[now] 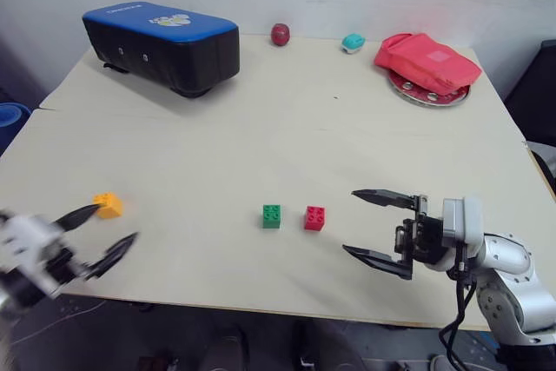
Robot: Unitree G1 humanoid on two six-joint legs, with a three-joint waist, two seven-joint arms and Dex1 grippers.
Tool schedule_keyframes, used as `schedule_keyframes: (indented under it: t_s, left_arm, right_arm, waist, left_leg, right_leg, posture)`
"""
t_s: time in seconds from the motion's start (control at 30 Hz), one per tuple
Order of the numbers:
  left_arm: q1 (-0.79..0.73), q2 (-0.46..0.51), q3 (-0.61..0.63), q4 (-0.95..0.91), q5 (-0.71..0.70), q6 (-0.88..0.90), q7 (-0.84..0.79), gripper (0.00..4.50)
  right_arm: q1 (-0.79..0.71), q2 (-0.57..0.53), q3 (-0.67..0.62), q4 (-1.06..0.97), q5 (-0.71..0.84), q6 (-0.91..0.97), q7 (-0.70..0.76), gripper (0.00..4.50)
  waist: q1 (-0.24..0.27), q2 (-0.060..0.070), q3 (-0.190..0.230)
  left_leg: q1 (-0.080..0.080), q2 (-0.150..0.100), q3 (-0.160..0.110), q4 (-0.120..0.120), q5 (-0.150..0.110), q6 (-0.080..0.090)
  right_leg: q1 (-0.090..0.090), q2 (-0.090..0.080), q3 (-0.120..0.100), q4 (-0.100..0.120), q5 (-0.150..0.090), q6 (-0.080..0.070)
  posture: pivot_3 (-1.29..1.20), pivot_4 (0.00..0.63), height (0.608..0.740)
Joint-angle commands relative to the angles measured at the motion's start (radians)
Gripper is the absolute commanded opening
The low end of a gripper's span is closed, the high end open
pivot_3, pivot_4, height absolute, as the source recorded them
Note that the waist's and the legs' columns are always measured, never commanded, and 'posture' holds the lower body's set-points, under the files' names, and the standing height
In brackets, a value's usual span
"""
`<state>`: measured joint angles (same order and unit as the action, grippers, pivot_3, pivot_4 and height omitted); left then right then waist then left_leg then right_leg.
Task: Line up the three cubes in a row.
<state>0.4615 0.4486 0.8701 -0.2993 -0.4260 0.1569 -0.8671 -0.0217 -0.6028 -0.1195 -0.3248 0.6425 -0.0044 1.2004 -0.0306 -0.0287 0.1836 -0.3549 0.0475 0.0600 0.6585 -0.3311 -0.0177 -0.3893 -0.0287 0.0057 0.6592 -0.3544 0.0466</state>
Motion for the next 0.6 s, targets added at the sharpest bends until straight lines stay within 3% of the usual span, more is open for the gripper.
schedule_keyframes:
  t_s: [0.03, 0.13, 0.23, 0.43, 0.6]
  left_arm:
    - [0.071, -0.072, 0.09, 0.003, -0.017, -0.054, 0.105, 4.47]
    - [0.102, -0.139, 0.131, 0.062, -0.045, -0.062, 0.19, 4.47]
    - [0.055, -0.147, 0.104, 0.02, -0.103, -0.011, 0.265, 4.47]
    - [-0.153, -0.044, -0.005, -0.048, -0.154, 0.24, 0.499, 4.47]
    - [-0.303, 0.012, -0.125, -0.026, -0.115, 0.383, 0.63, 4.47]
  right_arm:
    - [-0.018, 0.009, -0.002, 0.016, -0.009, -0.047, 0.027, 4.5]
    - [-0.034, 0.009, 0.008, 0.032, -0.013, -0.045, 0.04, 4.5]
    - [-0.053, 0.004, 0.018, 0.039, -0.009, -0.024, 0.048, 4.5]
    - [-0.088, 0.005, 0.032, 0.053, -0.012, -0.007, 0.057, 4.5]
    - [-0.103, 0.021, 0.046, 0.066, -0.02, -0.008, 0.059, 4.5]
  waist:
    - [0.008, -0.001, 0.0]
    - [0.004, -0.001, 0.0]
    - [0.003, -0.001, 0.0]
    - [0.003, -0.001, -0.001]
    - [-0.006, -0.001, -0.001]
  left_leg:
    - [0.0, 0.0, 0.0, 0.0, 0.0, 0.0]
    - [0.001, 0.0, -0.001, 0.0, 0.0, 0.0]
    - [0.002, 0.0, -0.001, 0.0, 0.0, 0.0]
    - [0.002, 0.0, -0.001, 0.0, 0.0, 0.0]
    - [0.001, 0.001, 0.0, 0.0, 0.0, -0.001]
  right_leg:
    - [0.0, 0.0, -0.001, 0.0, 0.0, 0.0]
    - [0.001, 0.0, -0.001, 0.0, 0.0, 0.0]
    - [0.002, 0.001, -0.001, 0.0, 0.0, 0.0]
    - [0.003, 0.0, -0.002, 0.001, 0.0, 0.0]
    - [0.001, 0.001, -0.001, 0.001, 0.0, 0.0]
  posture:
    - [0.0, 0.15, 0.74]
    - [0.0, 0.15, 0.74]
    - [0.0, 0.15, 0.74]
    - [0.0, 0.15, 0.74]
    - [0.0, 0.15, 0.74]
